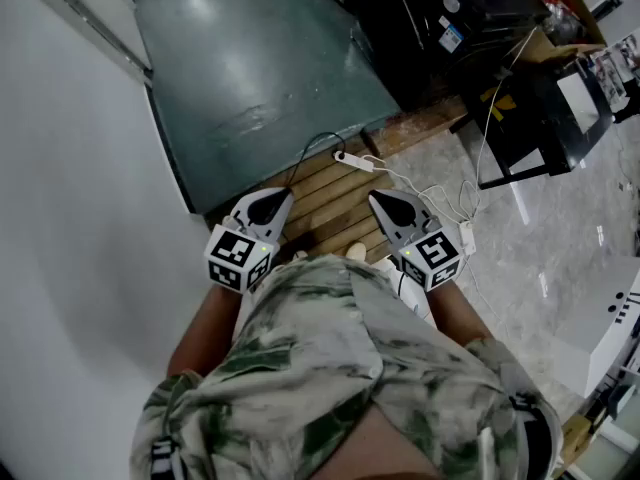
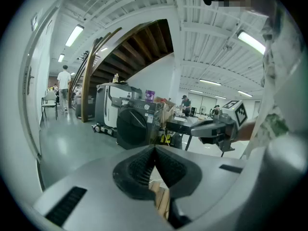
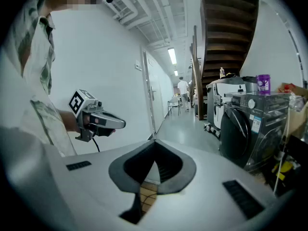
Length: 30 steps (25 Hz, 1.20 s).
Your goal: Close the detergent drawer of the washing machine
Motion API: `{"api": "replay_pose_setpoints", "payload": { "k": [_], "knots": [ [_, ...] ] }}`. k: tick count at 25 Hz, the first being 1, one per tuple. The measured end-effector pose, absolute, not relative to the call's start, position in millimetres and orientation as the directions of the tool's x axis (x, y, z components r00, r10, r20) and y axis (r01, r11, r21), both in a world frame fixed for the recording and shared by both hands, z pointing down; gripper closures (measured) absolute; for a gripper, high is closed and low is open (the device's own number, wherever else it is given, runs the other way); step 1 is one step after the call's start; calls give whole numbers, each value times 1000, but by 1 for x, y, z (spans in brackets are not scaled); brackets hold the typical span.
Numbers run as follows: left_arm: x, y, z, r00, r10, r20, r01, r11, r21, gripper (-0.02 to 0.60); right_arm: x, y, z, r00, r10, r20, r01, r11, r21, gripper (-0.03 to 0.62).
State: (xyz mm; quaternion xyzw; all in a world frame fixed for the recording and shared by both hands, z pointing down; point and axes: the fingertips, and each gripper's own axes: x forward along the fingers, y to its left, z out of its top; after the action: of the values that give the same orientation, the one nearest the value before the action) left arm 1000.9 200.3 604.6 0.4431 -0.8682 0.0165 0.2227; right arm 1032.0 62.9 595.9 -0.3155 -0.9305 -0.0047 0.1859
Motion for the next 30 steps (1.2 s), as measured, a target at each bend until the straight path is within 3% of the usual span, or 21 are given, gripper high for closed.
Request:
{"api": "replay_pose_setpoints", "payload": {
  "k": [17, 25, 30],
  "knots": [
    [970, 295, 620, -550, -737, 392, -720, 657, 224, 558, 996, 177, 610, -649, 647, 400, 671, 735, -98, 574],
    [886, 310, 658, -551, -712, 435, -700, 678, 225, 558, 885, 193, 643, -633, 661, 403, 681, 723, -117, 568],
    [805, 264, 632, -548, -691, 471, -684, 694, 223, 558, 788, 160, 620, -588, 693, 418, 712, 688, -140, 544]
  ]
}}
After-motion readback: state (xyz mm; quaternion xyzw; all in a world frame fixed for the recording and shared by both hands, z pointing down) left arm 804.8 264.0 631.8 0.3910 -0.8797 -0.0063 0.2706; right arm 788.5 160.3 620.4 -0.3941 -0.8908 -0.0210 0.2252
